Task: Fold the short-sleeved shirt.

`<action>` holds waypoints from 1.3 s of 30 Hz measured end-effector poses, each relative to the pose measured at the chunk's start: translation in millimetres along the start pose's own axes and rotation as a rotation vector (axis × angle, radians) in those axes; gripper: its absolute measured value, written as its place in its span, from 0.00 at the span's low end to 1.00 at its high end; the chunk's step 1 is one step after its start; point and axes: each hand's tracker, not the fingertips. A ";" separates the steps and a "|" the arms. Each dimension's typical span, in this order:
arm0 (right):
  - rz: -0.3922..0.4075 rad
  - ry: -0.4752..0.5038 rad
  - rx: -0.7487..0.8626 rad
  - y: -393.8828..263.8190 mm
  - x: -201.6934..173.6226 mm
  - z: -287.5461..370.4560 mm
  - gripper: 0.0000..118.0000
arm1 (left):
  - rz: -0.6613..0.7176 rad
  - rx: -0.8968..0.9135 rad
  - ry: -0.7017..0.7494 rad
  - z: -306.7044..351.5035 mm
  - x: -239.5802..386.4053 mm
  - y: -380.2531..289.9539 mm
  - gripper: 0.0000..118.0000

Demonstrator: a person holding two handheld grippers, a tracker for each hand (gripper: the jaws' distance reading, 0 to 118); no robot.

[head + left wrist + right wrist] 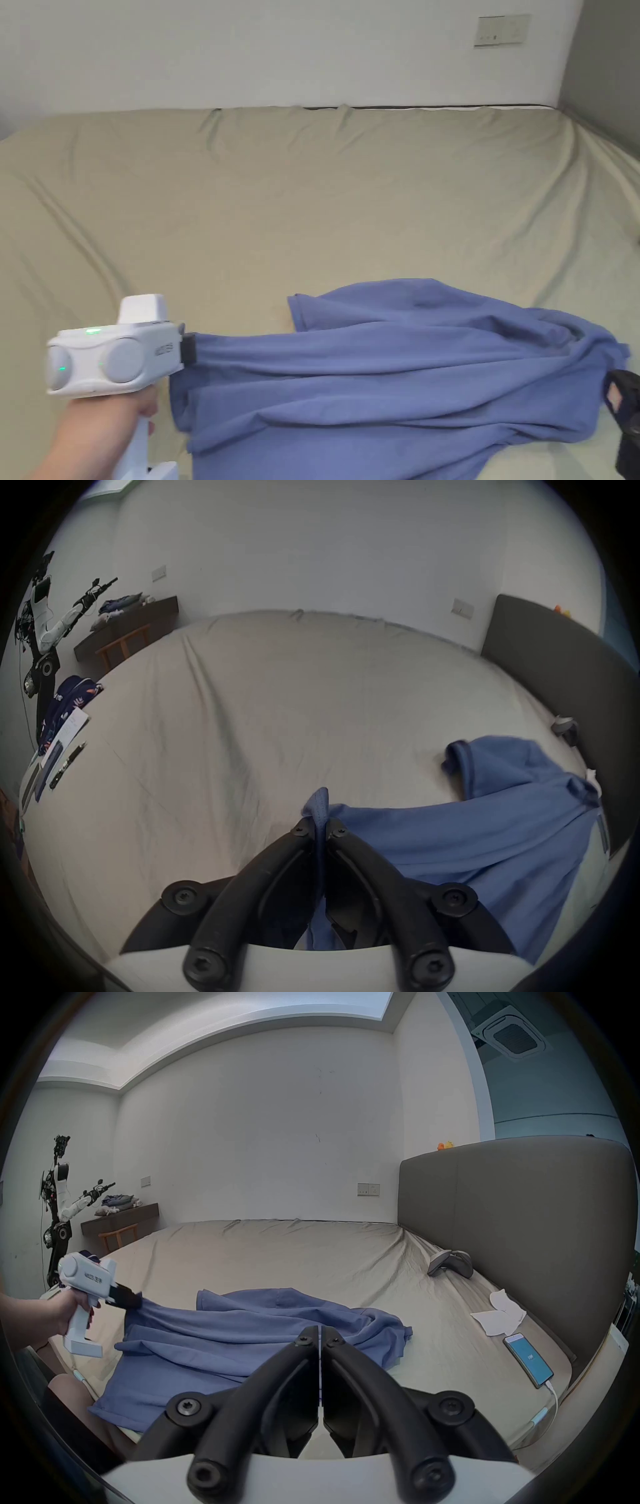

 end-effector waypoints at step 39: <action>-0.119 -0.004 -0.213 83.7 130.6 -116.1 0.10 | 0.054 0.343 -0.093 146.2 -43.9 108.3 0.01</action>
